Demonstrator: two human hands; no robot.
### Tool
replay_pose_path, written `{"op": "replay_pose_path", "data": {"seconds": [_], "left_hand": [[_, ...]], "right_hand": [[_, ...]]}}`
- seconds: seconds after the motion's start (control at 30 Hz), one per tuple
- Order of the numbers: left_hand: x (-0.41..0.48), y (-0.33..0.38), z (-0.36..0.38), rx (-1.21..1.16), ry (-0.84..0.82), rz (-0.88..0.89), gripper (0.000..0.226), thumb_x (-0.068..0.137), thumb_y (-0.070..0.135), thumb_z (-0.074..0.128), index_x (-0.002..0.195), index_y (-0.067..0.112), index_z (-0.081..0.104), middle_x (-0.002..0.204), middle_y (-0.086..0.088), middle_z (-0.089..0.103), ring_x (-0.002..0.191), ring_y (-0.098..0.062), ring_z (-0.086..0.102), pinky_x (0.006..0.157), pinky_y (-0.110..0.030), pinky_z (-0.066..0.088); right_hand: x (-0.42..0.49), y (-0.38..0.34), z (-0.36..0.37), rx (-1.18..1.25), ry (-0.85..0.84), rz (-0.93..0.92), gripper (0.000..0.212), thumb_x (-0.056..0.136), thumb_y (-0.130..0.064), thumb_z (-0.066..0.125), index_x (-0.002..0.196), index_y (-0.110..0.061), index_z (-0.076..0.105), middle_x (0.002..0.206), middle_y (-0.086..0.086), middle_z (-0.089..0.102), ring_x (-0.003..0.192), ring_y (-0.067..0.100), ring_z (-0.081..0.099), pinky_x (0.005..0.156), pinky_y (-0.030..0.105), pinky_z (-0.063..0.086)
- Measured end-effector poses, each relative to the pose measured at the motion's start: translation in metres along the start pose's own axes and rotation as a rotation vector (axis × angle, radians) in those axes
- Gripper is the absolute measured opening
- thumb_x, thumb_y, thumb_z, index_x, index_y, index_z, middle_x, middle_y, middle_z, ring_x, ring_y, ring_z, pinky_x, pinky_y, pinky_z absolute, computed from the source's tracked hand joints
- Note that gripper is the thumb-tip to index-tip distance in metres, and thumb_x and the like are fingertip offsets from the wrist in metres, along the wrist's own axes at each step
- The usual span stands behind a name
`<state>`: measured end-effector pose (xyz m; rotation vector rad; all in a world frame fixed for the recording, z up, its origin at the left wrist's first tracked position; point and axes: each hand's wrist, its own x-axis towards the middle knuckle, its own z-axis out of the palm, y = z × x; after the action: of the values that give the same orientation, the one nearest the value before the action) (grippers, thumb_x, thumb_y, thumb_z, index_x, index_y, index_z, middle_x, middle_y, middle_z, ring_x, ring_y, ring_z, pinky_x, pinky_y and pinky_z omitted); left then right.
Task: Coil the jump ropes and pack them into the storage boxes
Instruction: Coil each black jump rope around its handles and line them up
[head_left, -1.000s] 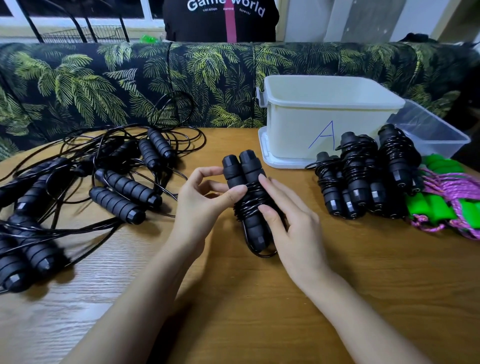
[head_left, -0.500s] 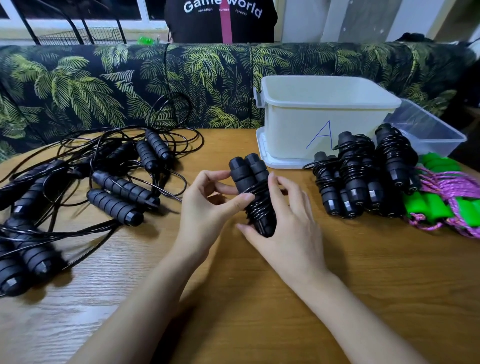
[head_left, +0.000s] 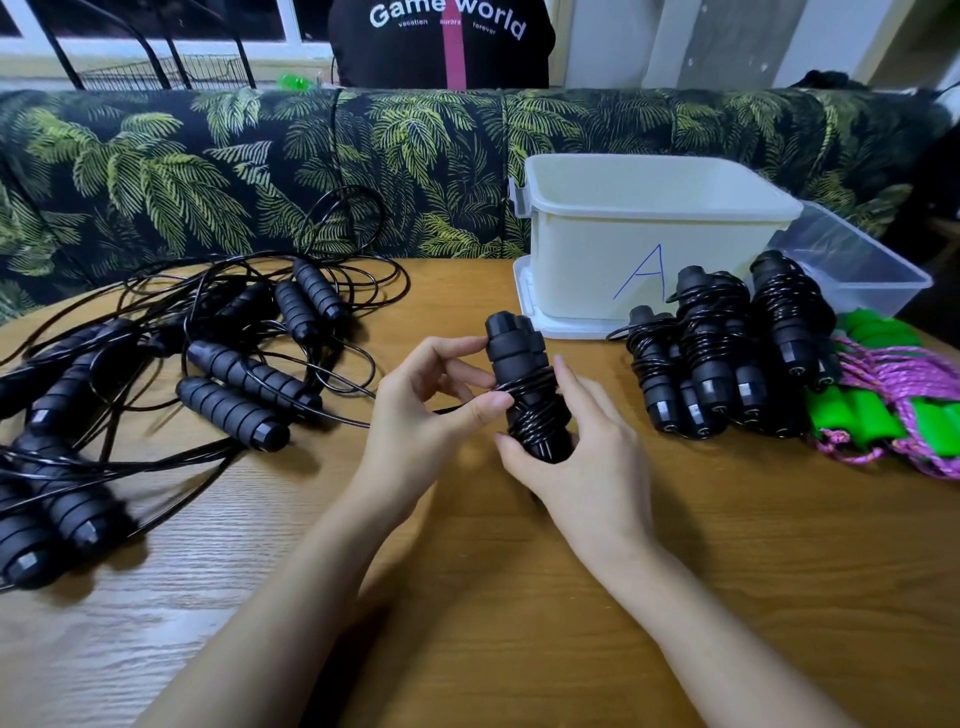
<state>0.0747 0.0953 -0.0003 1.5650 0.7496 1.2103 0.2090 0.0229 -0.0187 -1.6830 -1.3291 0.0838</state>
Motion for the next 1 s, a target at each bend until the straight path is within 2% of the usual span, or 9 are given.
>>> {"op": "replay_pose_path", "data": {"seconds": [0.07,0.17,0.3,0.43,0.53,0.63,0.73,0.83,1.0], "left_hand": [[0.000,0.000,-0.002,-0.076,-0.022,-0.053,0.047,0.068,0.017,0.083,0.111,0.019,0.062,0.085,0.004,0.068,0.079,-0.011,0.057,0.080,-0.026,0.049],[0.001,-0.003,-0.004,-0.150,-0.047,-0.137,0.059,0.061,0.025,0.087,0.113,0.021,0.059,0.092,0.003,0.064,0.086,-0.015,0.058,0.088,-0.040,0.049],[0.003,-0.002,-0.009,-0.197,-0.131,-0.255,0.068,0.068,0.015,0.078,0.131,0.016,0.053,0.110,0.000,0.071,0.102,-0.016,0.066,0.081,-0.024,0.053],[0.002,0.003,-0.012,-0.225,-0.267,-0.270,0.058,0.082,0.014,0.066,0.138,0.011,0.049,0.123,-0.010,0.068,0.117,-0.021,0.063,0.088,-0.021,0.050],[0.001,0.006,-0.010,-0.212,-0.201,-0.269,0.057,0.082,0.015,0.070,0.136,0.009,0.052,0.119,-0.011,0.070,0.113,-0.018,0.065,0.084,-0.018,0.050],[0.000,0.009,-0.004,-0.208,-0.111,-0.260,0.060,0.078,0.014,0.078,0.133,0.008,0.055,0.110,-0.008,0.073,0.100,-0.011,0.069,0.078,-0.015,0.050],[-0.001,0.010,0.000,-0.188,-0.035,-0.239,0.058,0.070,0.015,0.083,0.123,0.017,0.059,0.095,0.002,0.076,0.089,-0.005,0.069,0.073,-0.014,0.050],[0.000,0.012,-0.002,-0.160,-0.025,-0.219,0.058,0.068,0.014,0.085,0.119,0.021,0.058,0.091,0.004,0.076,0.086,-0.006,0.070,0.072,-0.015,0.051],[0.001,0.016,-0.007,-0.125,-0.028,-0.195,0.051,0.068,0.017,0.081,0.116,0.020,0.062,0.092,0.000,0.076,0.090,-0.010,0.070,0.076,-0.017,0.052]], "right_hand": [[-0.001,-0.003,-0.001,0.073,-0.019,0.013,0.085,0.066,-0.048,0.071,0.144,-0.023,0.050,0.129,-0.012,0.061,0.116,0.009,0.057,0.089,0.031,0.050],[-0.001,-0.001,-0.003,0.171,-0.061,0.039,0.077,0.072,-0.033,0.082,0.143,-0.026,0.051,0.128,-0.015,0.062,0.118,0.005,0.056,0.095,0.024,0.046],[-0.001,0.000,-0.005,0.248,-0.091,0.018,0.074,0.071,-0.039,0.075,0.141,-0.032,0.052,0.129,-0.017,0.062,0.119,0.000,0.056,0.098,0.023,0.046],[-0.001,0.002,-0.006,0.353,-0.150,0.024,0.073,0.071,-0.050,0.068,0.140,-0.038,0.050,0.126,-0.021,0.063,0.118,0.000,0.057,0.097,0.028,0.050],[-0.001,0.003,-0.006,0.362,-0.175,0.013,0.073,0.072,-0.051,0.068,0.141,-0.037,0.049,0.129,-0.019,0.061,0.121,-0.003,0.053,0.099,0.024,0.047],[-0.001,0.001,-0.003,0.263,-0.171,-0.051,0.079,0.073,-0.050,0.070,0.144,-0.024,0.048,0.138,-0.017,0.050,0.125,-0.010,0.045,0.099,0.008,0.037],[-0.001,0.001,0.001,0.160,-0.168,-0.097,0.089,0.070,-0.044,0.082,0.147,-0.020,0.045,0.137,-0.014,0.051,0.122,0.000,0.050,0.094,0.008,0.037],[0.000,0.002,-0.002,0.223,-0.149,-0.094,0.084,0.071,-0.030,0.087,0.145,-0.027,0.047,0.129,-0.016,0.060,0.118,0.001,0.054,0.093,0.007,0.039],[0.001,-0.001,-0.008,0.336,-0.150,-0.066,0.077,0.068,-0.040,0.080,0.137,-0.047,0.046,0.119,-0.034,0.058,0.112,-0.010,0.056,0.090,0.004,0.038]]}}
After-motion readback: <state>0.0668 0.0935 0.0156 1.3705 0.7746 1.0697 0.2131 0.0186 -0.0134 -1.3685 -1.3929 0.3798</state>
